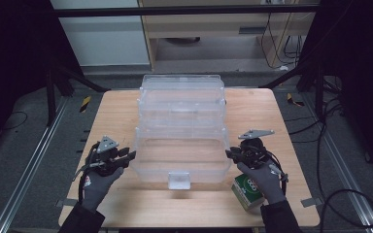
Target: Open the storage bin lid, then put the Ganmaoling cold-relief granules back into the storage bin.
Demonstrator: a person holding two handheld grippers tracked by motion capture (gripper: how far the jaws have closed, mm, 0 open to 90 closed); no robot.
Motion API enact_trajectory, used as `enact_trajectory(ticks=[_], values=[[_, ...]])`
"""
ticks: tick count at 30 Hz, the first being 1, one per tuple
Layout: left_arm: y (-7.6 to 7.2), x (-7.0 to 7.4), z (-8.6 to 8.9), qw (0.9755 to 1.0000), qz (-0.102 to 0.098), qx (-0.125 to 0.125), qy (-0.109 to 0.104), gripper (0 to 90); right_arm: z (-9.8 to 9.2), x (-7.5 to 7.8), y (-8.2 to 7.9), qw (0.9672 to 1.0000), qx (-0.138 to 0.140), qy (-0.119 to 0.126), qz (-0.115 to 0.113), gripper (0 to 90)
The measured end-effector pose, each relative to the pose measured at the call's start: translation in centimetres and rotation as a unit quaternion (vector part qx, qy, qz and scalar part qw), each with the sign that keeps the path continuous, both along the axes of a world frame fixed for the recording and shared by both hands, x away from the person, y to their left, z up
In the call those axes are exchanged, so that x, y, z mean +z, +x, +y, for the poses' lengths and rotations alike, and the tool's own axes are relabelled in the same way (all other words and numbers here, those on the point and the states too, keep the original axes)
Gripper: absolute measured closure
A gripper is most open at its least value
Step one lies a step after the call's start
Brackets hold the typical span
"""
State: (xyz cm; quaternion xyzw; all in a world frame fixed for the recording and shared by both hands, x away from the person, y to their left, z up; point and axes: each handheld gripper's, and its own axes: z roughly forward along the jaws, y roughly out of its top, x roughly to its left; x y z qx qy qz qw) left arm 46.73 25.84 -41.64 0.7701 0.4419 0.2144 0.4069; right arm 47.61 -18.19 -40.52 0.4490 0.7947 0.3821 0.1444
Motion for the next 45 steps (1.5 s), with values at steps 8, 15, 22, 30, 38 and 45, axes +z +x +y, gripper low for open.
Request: enact_trajectory(ticks=[8,15,22,30,38,45], values=[[-0.3,1.6,2.6,0.9988,-0.033,0.034,-0.013,49.2,-1.3,2.3,-1.6,0.999,0.006,0.014,-0.042,50.3],[0.6,0.5,4.5,0.9969,-0.029,0.073,-0.001,43.3,-2.1,2.8,-2.6,0.9991,0.003,-0.036,-0.022,39.6],[1.3,-0.3,5.5,0.9956,-0.015,0.092,0.004,40.4,-2.7,4.0,-3.3,0.9982,-0.008,-0.057,0.014,33.8],[1.6,-0.9,6.3,0.9937,-0.014,0.111,0.009,37.0,-2.9,5.9,-4.4,0.9958,-0.014,-0.08,0.04,29.6],[2.1,-1.5,6.3,0.993,-0.004,0.114,0.031,35.6,-2.7,5.4,-4.6,0.9925,-0.009,-0.104,0.064,27.8],[2.2,-1.9,6.4,0.9929,0.006,0.115,0.033,35.3,-2.3,4.7,-4.3,0.9883,-0.009,-0.117,0.097,25.6]])
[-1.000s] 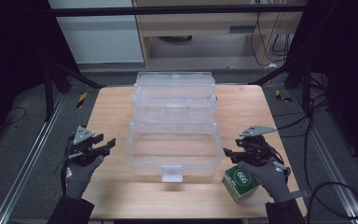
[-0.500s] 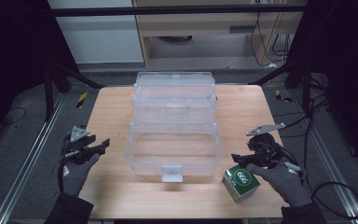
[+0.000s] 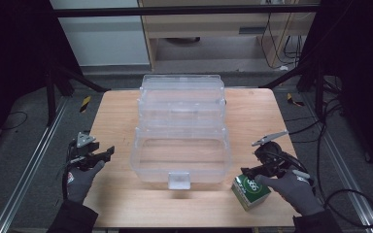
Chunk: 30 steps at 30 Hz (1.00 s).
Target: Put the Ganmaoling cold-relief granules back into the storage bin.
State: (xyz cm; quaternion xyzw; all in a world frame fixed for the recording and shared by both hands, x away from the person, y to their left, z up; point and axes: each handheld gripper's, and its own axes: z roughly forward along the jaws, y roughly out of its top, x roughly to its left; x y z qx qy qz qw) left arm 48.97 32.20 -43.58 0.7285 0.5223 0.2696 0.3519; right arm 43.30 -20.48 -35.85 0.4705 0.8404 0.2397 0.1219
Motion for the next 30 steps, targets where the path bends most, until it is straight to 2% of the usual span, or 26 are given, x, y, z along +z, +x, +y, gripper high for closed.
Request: enact_trajectory(ticks=[5,12,15,20,30], values=[[0.0,-0.1,-0.2,1.0,0.004,-0.003,0.002,35.0,0.2,-0.4,0.0,0.9997,0.0,-0.009,0.024,23.2],[0.0,-0.2,-0.1,1.0,0.005,-0.002,0.002,34.4,0.2,-1.2,0.0,0.9987,0.003,-0.016,0.048,17.3],[0.0,-0.2,-0.1,1.0,0.007,-0.002,0.004,34.3,0.2,-1.4,-0.1,0.9984,0.006,-0.021,0.052,15.2],[0.1,-0.3,-0.2,0.9999,0.01,-0.004,0.005,33.9,0.6,-2.4,-0.1,0.9965,0.01,-0.032,0.076,11.8],[0.1,-0.5,-0.1,0.9999,0.015,-0.004,0.006,33.5,0.8,-3.6,-0.1,0.994,0.006,-0.042,0.101,8.2]])
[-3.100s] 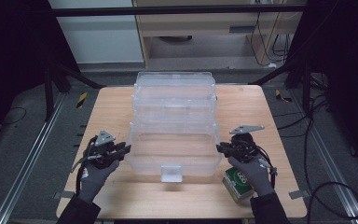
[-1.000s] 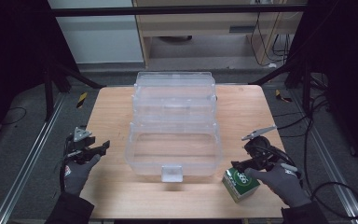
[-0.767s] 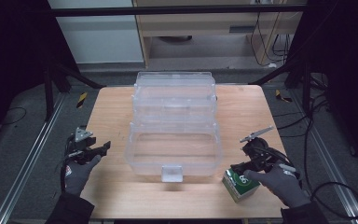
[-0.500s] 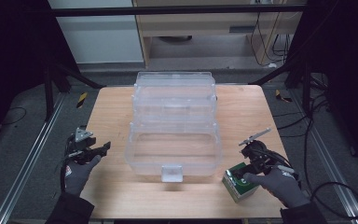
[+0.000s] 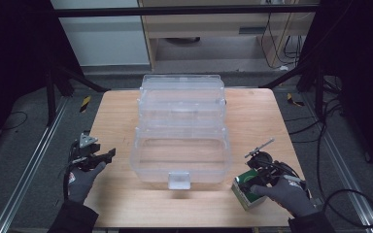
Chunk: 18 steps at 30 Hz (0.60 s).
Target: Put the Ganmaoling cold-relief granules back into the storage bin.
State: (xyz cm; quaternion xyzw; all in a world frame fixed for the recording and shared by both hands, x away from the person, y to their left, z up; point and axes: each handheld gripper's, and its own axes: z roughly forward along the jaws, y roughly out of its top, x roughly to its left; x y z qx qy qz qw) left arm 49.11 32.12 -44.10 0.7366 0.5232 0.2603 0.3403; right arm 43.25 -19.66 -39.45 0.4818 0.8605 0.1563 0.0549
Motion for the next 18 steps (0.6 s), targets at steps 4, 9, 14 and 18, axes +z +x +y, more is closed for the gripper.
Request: enact_trajectory(ticks=[4,9,14,18], values=[[0.0,0.0,0.0,1.0,0.001,-0.001,0.001,33.4,0.0,-0.4,0.1,1.0,0.003,0.0,0.004,7.9],[0.0,-0.1,0.0,1.0,0.001,0.0,0.002,33.2,-0.1,-1.0,0.2,0.9999,-0.004,-0.005,0.012,7.2],[0.1,-0.1,0.0,1.0,0.003,-0.001,0.002,33.1,-0.2,-1.5,0.3,0.9998,-0.001,-0.01,0.016,7.1],[0.1,-0.2,-0.1,1.0,0.003,-0.001,0.003,33.0,-0.4,-2.0,0.4,0.9995,-0.003,-0.014,0.028,7.9]])
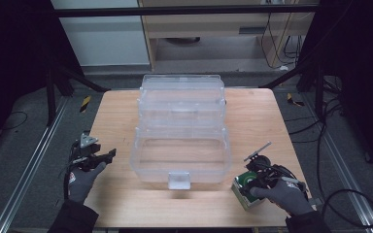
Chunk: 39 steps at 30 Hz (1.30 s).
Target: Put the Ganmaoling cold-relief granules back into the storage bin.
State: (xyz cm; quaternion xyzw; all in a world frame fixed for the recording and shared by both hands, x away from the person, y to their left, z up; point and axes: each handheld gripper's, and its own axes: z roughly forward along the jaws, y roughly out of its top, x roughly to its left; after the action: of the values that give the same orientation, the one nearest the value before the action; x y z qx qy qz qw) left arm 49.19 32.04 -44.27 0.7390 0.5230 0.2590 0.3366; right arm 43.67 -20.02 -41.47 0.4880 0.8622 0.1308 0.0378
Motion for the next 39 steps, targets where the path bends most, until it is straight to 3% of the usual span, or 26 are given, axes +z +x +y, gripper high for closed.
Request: enact_trajectory(ticks=[4,12,30,36,39], values=[[0.0,-0.1,0.0,1.0,0.002,0.0,0.001,33.0,-0.1,-0.3,0.1,0.9999,-0.004,0.005,0.009,9.4],[0.0,-0.1,-0.1,1.0,0.003,-0.002,0.002,33.0,0.3,-0.7,0.3,0.9999,0.0,-0.008,0.015,11.8],[0.1,-0.2,-0.1,1.0,0.005,-0.002,0.003,32.9,0.4,-0.3,0.7,0.9989,0.006,-0.026,0.039,17.2],[0.1,-0.2,0.0,1.0,0.005,-0.002,0.004,32.9,0.2,0.3,0.7,0.9989,0.013,-0.026,0.036,17.4],[0.1,-0.2,-0.1,1.0,0.006,-0.002,0.004,32.9,0.0,1.2,0.7,0.9991,0.029,-0.023,0.022,17.4]])
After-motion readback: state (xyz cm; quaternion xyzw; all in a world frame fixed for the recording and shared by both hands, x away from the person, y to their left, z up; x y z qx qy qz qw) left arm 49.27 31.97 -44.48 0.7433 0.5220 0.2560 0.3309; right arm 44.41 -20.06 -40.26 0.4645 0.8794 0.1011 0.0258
